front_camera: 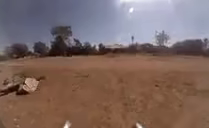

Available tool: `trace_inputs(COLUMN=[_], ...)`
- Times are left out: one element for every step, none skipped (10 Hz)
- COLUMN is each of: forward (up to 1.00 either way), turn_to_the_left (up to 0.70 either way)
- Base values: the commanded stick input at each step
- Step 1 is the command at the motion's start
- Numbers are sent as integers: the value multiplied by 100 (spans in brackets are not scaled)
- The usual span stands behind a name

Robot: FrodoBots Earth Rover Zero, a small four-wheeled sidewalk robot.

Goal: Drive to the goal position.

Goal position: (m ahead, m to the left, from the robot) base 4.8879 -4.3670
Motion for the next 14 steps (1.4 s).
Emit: trace_inputs(forward=[70, 70, 70, 70, 70, 70, 70, 70, 70, 70, 70, 70, 70, 70], turn_to_the_left=[0, 0, 0, 0, 0, 0, 0, 0, 0, 0, 0, 0, 0, 0])
